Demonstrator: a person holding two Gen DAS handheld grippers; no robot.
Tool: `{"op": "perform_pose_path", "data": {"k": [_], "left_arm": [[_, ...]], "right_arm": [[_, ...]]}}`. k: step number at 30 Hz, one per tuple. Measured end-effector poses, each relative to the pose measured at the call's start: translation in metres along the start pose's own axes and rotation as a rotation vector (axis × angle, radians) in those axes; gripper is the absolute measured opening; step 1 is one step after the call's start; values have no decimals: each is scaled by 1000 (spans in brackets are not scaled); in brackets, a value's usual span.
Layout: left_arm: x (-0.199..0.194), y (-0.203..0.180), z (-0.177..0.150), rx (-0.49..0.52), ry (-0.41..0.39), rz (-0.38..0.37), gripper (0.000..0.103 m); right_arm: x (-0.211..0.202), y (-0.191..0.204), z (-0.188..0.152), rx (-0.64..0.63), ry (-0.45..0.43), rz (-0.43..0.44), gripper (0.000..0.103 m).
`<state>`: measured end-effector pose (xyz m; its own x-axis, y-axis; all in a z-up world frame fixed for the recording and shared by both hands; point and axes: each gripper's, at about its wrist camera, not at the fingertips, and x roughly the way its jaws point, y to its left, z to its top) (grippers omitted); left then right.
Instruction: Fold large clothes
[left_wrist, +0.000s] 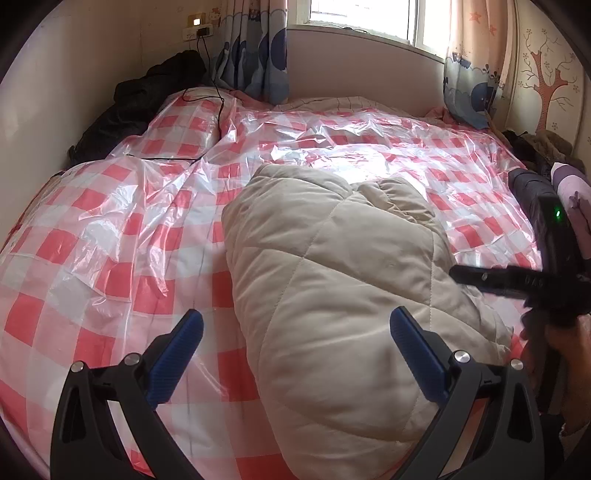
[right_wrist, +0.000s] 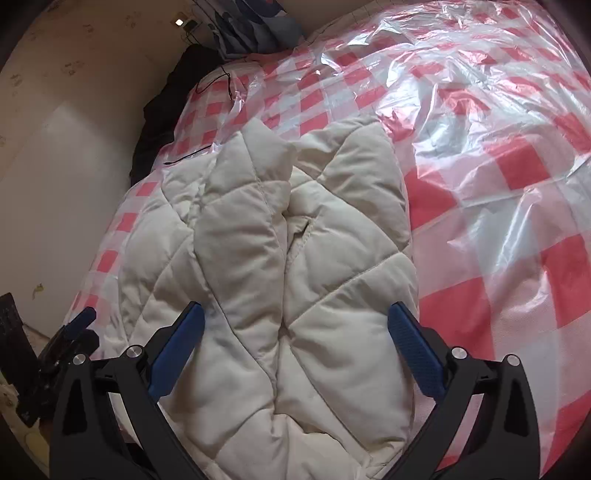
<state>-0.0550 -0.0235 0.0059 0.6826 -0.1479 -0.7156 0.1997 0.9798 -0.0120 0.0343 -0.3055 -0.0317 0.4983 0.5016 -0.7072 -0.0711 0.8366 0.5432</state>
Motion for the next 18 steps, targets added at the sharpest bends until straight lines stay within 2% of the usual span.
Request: {"op": "perform_pose_path", "data": {"k": [4,9,13,15,17,18], "left_arm": [[4,-1,1,-15,6,-26,97],[1,-5,4,-10,-27,-24,97],[4,-3,5,-36,-44,-61,97],[12,6,6,-108,-6,-127,97],[21,24,8,-224,21,-213,97],[27,31,7,-275,35,-225,97]], "right_arm": [[3,-12,-3,39,-7,62,96],[-17,-31,7,104,-97,139,96],[-8,-42,11,143,-68,176,96],[-3,-39,11,130,-57,166,96],[-1,-36,12,110,-53,150,96],[0,-35,13,104,-53,148,96]]}}
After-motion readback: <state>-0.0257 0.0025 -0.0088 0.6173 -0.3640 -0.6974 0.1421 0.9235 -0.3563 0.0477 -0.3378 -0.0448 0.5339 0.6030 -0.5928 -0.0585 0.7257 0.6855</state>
